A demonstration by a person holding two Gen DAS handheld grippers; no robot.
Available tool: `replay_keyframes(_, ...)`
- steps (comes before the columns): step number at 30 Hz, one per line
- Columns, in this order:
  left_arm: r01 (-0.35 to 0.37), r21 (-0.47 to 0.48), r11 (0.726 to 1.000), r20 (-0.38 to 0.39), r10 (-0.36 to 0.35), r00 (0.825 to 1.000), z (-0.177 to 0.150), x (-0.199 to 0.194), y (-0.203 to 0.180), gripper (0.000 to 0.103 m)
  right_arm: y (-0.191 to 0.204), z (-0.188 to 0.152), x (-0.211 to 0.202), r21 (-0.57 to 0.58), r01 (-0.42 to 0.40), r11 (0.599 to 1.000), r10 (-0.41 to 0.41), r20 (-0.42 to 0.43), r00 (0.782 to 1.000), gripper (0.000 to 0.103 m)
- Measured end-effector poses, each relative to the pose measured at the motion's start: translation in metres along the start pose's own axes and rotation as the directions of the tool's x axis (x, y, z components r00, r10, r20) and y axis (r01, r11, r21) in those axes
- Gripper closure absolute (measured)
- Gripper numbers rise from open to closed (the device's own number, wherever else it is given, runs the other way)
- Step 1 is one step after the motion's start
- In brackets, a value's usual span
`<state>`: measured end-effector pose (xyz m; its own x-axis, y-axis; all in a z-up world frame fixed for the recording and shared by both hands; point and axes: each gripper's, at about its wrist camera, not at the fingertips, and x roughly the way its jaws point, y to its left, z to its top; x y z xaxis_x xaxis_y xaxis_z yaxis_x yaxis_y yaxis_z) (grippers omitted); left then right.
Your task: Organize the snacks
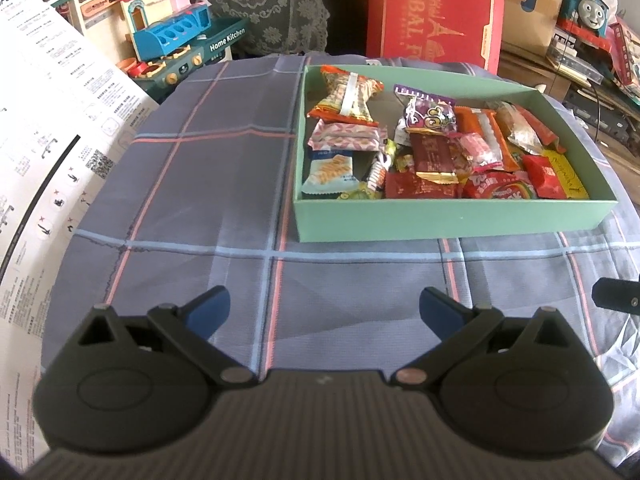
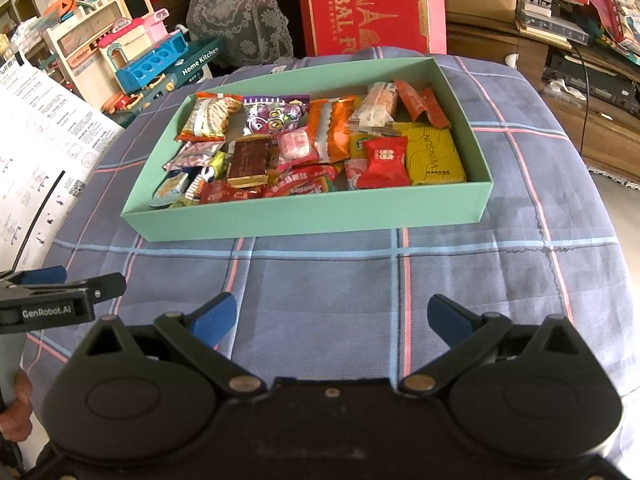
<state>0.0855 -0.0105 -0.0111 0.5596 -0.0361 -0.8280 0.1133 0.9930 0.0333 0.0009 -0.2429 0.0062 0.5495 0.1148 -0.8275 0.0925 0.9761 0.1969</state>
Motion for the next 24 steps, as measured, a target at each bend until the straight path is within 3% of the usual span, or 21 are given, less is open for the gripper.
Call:
replay_keyframes(15,0.041,0.022,0.999,0.008,-0.041,0.999,-0.0021,-0.0003,-0.0029,0.000,0.0005,-0.0002,0.0039,0.000,0.006,1.000,-0.006,-0.011,1.000,0.000)
replay_keyframes(24,0.022,0.030,0.999,0.008,-0.022,1.000,-0.0016,-0.0015,-0.0031,0.000,0.0011,0.0011,0.0034,-0.005,0.012,1.000,-0.012,-0.009,1.000,0.000)
